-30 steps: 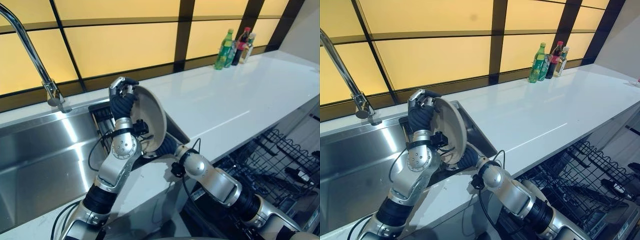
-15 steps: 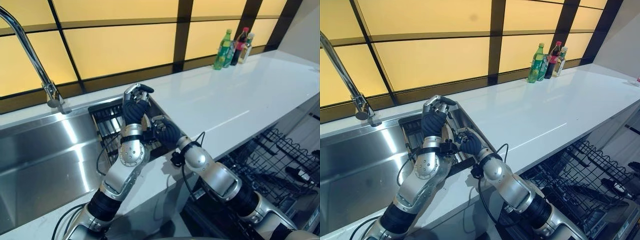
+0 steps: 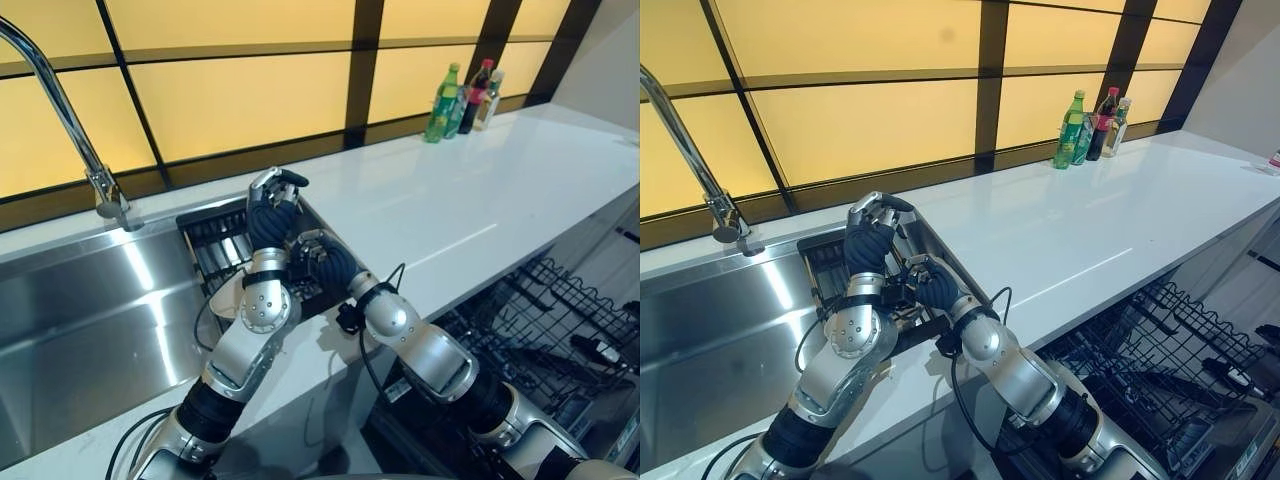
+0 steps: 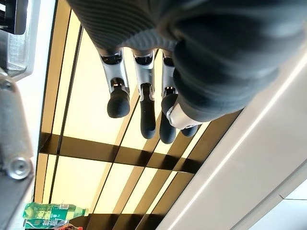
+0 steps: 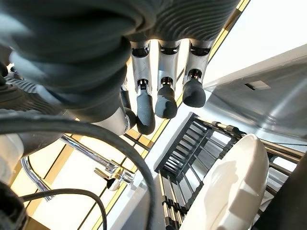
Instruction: Pick up plates and place into dishwasher.
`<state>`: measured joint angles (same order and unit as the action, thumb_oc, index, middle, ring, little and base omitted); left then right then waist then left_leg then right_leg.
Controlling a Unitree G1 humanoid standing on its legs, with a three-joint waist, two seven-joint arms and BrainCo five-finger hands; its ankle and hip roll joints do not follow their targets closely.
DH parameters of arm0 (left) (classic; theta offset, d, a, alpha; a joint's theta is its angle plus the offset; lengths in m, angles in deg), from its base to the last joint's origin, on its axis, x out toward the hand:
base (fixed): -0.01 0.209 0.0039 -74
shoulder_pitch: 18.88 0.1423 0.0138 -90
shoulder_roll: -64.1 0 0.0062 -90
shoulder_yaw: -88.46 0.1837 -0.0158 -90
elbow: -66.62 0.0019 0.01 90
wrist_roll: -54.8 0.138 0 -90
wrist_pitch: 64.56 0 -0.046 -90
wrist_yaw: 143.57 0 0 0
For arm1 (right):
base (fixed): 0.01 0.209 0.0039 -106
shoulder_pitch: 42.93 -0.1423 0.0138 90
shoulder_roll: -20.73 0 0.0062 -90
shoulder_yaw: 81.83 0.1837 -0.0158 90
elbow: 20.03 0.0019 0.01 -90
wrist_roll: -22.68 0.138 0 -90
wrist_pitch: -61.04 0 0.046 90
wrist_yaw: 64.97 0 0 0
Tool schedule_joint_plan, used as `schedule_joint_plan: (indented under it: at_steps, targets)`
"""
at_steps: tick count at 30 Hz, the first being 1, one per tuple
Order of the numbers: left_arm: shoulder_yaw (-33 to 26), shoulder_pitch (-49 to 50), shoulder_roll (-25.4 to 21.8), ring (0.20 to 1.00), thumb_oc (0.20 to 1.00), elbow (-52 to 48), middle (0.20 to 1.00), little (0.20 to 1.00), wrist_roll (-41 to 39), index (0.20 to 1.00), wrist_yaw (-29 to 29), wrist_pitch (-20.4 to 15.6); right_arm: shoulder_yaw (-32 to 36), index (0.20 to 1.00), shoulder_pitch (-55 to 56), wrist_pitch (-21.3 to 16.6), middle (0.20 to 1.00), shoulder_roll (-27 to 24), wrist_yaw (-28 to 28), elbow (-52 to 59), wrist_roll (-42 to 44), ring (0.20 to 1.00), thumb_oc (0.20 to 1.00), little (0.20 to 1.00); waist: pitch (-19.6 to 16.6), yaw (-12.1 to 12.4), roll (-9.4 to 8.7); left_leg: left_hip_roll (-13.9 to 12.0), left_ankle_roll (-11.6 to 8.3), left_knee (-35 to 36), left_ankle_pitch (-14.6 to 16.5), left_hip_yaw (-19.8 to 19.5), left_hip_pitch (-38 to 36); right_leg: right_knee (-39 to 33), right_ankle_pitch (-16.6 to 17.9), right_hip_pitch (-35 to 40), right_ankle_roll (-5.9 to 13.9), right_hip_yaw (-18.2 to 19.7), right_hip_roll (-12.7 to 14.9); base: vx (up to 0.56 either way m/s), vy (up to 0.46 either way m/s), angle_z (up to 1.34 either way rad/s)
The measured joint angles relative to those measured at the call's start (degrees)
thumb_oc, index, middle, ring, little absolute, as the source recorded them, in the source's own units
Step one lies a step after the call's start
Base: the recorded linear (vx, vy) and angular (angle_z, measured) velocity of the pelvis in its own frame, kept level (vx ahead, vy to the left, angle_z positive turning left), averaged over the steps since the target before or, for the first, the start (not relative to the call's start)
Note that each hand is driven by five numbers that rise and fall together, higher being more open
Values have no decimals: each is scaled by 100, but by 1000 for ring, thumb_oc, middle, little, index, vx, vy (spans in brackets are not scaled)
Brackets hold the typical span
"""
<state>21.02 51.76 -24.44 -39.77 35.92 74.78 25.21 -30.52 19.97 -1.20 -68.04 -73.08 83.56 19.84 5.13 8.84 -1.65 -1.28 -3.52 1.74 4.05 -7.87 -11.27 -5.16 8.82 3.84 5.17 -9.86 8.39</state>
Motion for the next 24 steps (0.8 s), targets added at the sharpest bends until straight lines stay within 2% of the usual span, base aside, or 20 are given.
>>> schedule_joint_plan:
  at_steps: [1, 2, 3, 4, 8, 11, 12, 13, 14, 16, 18, 21, 24]
  targets:
    - [0, 0, 0, 200, 200, 0, 200, 200, 0, 200, 0, 0, 0, 231, 0, 0, 231, 0, 0, 0, 0, 231, 231, 231, -1, 0, 2, 0, 0, 0, 0, -1, 0, 0, 0, 1, 0, 0, 0, 0, 0, 0]
    - [0, 0, 1, 200, 200, 0, 200, 200, 0, 200, 0, 0, 0, 485, 0, 0, 485, -1, 0, 0, 0, 485, 485, 485, -3, 0, 1, 0, 0, -1, 0, -1, 0, 0, 0, 2, 0, 0, 0, 0, 0, 0]
    - [0, 0, 0, 200, 200, 0, 200, 200, 0, 200, 0, 0, 0, 856, 0, 0, 856, 0, 0, 0, 0, 856, 856, 856, -4, 0, 1, 0, 0, -2, 0, -1, -1, 0, 0, 3, 0, 0, 0, 0, 0, 0]
    - [0, 0, 0, 200, 200, 1, 200, 200, 0, 200, 0, 0, 0, 1000, 0, 0, 1000, 1, -1, 0, 0, 1000, 1000, 1000, -5, 2, 0, 0, 0, -3, 0, -3, 0, 0, 0, 5, 0, -1, 0, 0, 0, 0]
    - [-2, 0, -2, 200, 200, 7, 200, 200, 3, 200, -44, -8, 0, 1000, 0, 0, 1000, 7, -2, 0, 0, 1000, 1000, 1000, -9, 3, 1, 0, -1, -10, 0, -9, 0, 0, 1, 11, -1, -1, 0, 0, 0, 0]
    - [-3, -1, -33, 200, 200, 7, 200, 200, 209, 200, -405, -3, 5, 1000, 0, -69, 1000, -45, -9, -2, 25, 1000, 1000, 1000, -16, 1, 5, 0, -1, -13, -1, -11, 1, 0, 1, 13, -2, -2, 1, 0, 0, 0]
    - [-3, -2, -89, 464, 464, 5, 464, 464, 264, 464, -581, 25, 9, 1000, 1, -180, 1000, -88, -6, 1, 49, 1000, 1000, 1000, -24, -3, 11, 0, -1, -13, -1, -11, 2, 0, 1, 12, -2, -2, 1, 0, 0, 0]
    - [-14, -2, -186, 793, 793, 6, 793, 793, 303, 793, -794, 140, 34, 1000, 5, -281, 1000, -142, 13, 34, 99, 1000, 1000, 1000, -34, -5, 23, 0, -1, -12, -1, -11, 2, 1, 1, 12, -1, -1, 2, 0, 0, 0]
    - [-22, 0, -308, 1000, 1000, 6, 1000, 1000, 370, 1000, -982, 271, 97, 1000, 20, -337, 1000, -219, 15, 139, 187, 1000, 1000, 1000, -41, -5, 36, 0, -1, -10, -1, -10, 3, 0, 1, 12, -1, -1, 3, 0, 0, 0]
    - [-157, 14, -592, 1000, 1000, -7, 1000, 1000, 557, 1000, -1258, 449, 318, 1000, 43, -451, 1000, -412, 27, 249, 500, 1000, 1000, 1000, -63, -12, 73, 0, -1, -5, 0, -9, 4, 0, 0, 11, -1, 0, 4, 0, 0, 0]
    - [-590, 147, -775, 1000, 1000, 44, 1000, 1000, 711, 1000, -1495, 605, 655, 1000, 205, -640, 1000, -528, 33, 419, 711, 1000, 1000, 1000, -98, -22, 129, -2, -1, 5, 0, -9, 3, 0, -1, 9, -1, -1, 3, 0, 0, 0]
    - [-1191, 381, -1104, 1000, 1000, 473, 1000, 1000, 1152, 1000, -1696, 656, 1127, 1000, 413, -982, 1000, -710, 83, 533, 850, 1000, 1000, 1000, -166, -26, 240, -13, -1, 24, -1, -11, -3, 0, -3, 7, -1, -1, -3, 0, 0, 0]
    - [-1679, 654, -1325, 1000, 1000, 910, 1000, 1000, 1377, 1000, -1867, 702, 1478, 1000, 665, -1111, 1000, -851, 188, 545, 927, 1000, 1000, 1000, -220, -24, 325, -24, -5, 49, -5, -14, -11, -1, -13, 8, 1, -6, -10, 25, 1, 1]
